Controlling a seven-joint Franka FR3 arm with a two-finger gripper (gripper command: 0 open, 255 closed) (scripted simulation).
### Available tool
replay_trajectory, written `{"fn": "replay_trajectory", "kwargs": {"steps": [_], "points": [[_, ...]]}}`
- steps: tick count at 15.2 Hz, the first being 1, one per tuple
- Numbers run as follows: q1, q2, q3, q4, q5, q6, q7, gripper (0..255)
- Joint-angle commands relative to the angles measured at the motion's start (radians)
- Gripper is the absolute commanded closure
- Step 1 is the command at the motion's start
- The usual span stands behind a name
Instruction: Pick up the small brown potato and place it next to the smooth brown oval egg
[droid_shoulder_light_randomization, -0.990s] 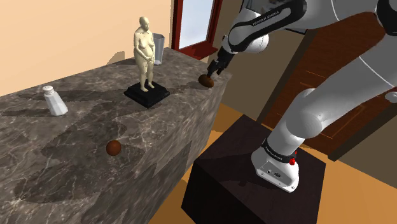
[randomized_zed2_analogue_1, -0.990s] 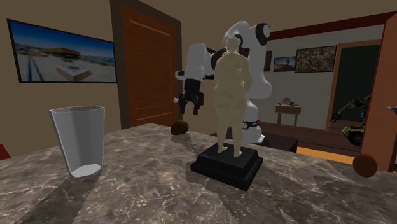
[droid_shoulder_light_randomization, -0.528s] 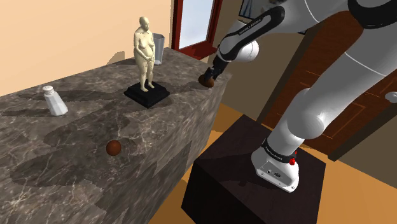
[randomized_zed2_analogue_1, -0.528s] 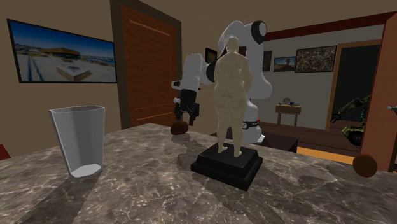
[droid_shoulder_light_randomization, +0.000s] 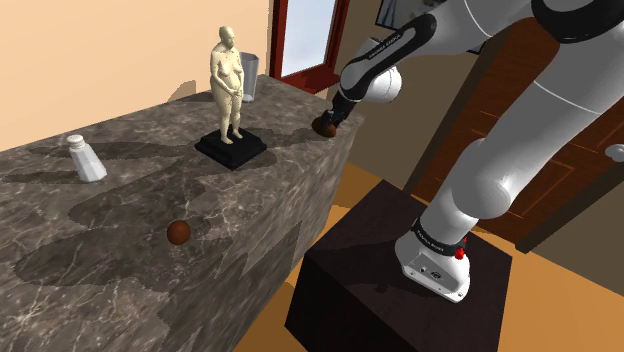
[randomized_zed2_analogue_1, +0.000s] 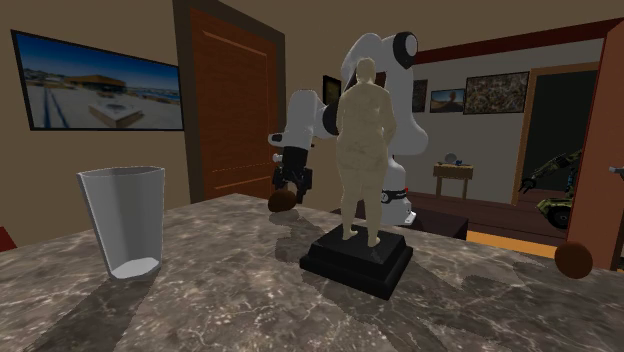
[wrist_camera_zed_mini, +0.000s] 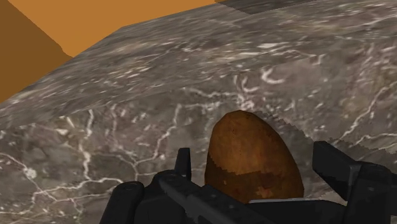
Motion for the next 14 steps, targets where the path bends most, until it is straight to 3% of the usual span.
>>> {"fn": "replay_trajectory", "kwargs": {"steps": [1,2,3,12,14], "points": [[0.000,0.001,0.000,0.000,0.001,0.000,0.000,0],[0.000,0.000,0.000,0.000,0.000,0.000,0.000,0],[0.000,0.000,0.000,0.000,0.000,0.000,0.000,255],[0.000,0.001,0.000,0.000,0.001,0.000,0.000,255],[-0.010,-0.026,0.005,0.006,-0.030,-0.029,0.025,255]]}}
